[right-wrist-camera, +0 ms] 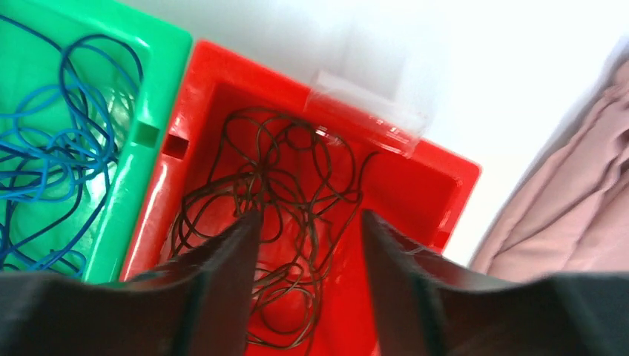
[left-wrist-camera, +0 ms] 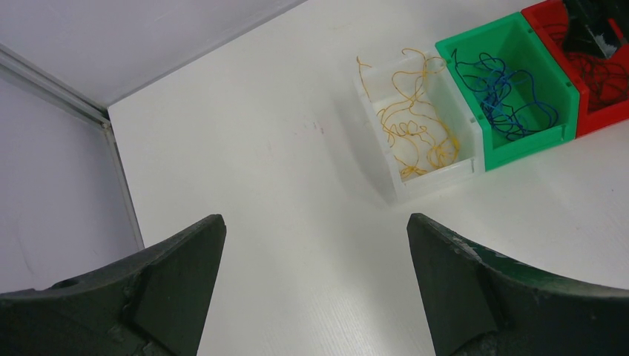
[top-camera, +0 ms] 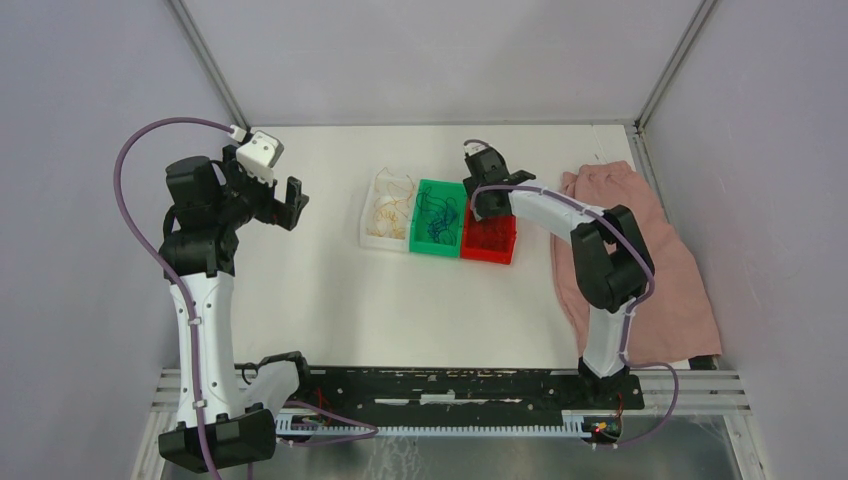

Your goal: Untangle the cables

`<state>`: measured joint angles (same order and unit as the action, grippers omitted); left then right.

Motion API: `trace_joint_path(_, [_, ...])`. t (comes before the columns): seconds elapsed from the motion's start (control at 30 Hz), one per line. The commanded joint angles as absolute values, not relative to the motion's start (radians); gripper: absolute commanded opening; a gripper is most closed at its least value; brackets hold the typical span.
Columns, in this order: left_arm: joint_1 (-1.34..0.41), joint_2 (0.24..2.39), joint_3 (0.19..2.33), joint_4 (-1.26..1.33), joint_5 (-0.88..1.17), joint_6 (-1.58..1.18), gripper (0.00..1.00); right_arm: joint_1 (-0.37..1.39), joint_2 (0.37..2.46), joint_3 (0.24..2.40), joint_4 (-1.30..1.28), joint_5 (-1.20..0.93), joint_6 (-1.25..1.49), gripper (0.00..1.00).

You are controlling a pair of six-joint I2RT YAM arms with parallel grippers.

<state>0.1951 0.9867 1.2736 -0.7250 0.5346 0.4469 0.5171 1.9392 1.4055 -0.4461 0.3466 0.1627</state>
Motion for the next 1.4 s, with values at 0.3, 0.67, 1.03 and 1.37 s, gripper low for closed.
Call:
trace_joint_path(0.3, [0.202,0.976,1.268,-0.710,0.562,0.449,0.99,0.520,1.646,1.461,-0.477,0.419,0.183,0.79])
trace_joint_path(0.67, [0.202,0.970,1.047,-0.504,0.555,0.258,0.99,0.489,0.998,0.780,-0.025,0.886,0.232,0.99])
trace_joint_path(1.03, [0.201,1.027,0.736,-0.114,0.527,0.117,0.99,0.286,0.999,0.413,0.299,1.050,0.213,0.99])
trace_joint_path(1.37, [0.201,1.104,0.360,0.537,0.425,0.043,0.99,0.205,1.226,0.296,0.646,0.958,0.221,0.99])
